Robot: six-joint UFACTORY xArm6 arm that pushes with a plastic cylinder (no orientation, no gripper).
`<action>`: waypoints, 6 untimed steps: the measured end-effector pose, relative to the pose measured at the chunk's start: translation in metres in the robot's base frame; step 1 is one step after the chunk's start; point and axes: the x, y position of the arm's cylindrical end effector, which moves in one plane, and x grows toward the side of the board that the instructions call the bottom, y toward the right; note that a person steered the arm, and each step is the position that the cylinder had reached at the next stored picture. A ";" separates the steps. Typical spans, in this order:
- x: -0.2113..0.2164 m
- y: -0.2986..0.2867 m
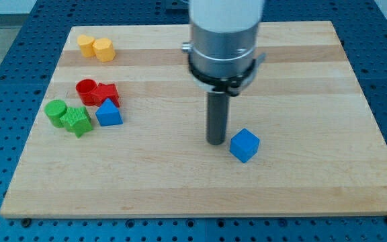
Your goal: Nudge the red star a bit left
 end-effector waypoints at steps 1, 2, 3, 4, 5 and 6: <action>-0.003 -0.041; -0.035 -0.047; -0.070 -0.094; -0.093 -0.154; -0.094 -0.206; -0.110 -0.206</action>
